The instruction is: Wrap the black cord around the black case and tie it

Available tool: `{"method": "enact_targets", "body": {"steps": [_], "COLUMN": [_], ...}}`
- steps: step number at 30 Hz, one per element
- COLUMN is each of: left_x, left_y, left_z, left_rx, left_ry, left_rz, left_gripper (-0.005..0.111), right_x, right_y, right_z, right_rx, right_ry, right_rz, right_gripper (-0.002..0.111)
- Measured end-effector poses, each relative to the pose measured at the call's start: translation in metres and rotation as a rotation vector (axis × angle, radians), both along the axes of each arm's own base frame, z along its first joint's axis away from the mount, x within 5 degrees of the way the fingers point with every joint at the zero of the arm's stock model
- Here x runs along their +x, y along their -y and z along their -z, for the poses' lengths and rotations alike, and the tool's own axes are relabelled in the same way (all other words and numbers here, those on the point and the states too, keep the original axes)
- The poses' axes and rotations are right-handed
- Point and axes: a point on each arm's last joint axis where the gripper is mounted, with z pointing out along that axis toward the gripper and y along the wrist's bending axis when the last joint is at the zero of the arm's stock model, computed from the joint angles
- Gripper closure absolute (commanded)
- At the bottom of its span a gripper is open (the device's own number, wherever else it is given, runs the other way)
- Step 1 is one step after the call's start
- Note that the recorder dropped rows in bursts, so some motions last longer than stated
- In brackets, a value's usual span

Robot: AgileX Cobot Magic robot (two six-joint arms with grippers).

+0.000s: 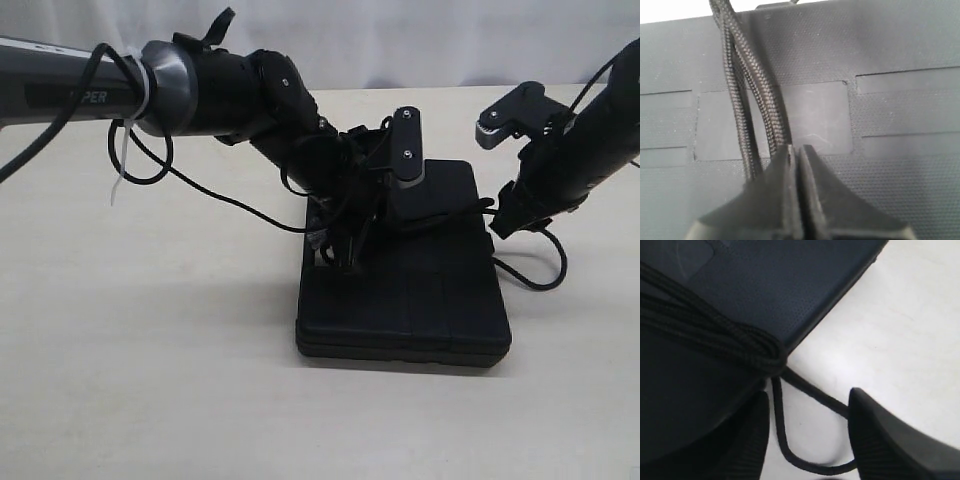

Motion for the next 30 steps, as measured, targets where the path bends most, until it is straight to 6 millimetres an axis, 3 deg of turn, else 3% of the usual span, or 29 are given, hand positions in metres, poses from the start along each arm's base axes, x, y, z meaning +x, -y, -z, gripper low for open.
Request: {"method": "enact_targets", "body": {"steps": [4,8,14,24,26,30], "left_x": [0.0,0.0,0.0,-0.003,-0.003,-0.003], "left_y": [0.0,0.0,0.0,0.004,0.006,0.007], "left_z": [0.0,0.0,0.0,-0.003,-0.004,-0.006], "left_rx": [-0.001,-0.001,-0.005,-0.057,-0.083,-0.109], "left_ry": [0.003,0.004,0.003,-0.026,-0.044,-0.062], "left_rz": [0.004,0.006,0.007,0.019,0.001,-0.018], "left_gripper": [0.106,0.106,0.106,0.105,0.097,0.06], "right_x": [0.008,0.01,0.008,-0.001,-0.001,-0.001], "right_y": [0.005,0.005,0.002,-0.018,-0.023,-0.025], "right_z": [0.015,0.023,0.024,0.004,0.002,0.002], "right_rx": [-0.084,-0.098,-0.057,0.245,0.299,0.318], "right_ry": [0.014,0.013,-0.021,-0.06,-0.057,-0.061], "right_rz": [-0.068,-0.091,-0.068,0.091,0.089,0.072], "right_gripper": [0.068,0.104,0.104,0.104,0.104,0.104]}}
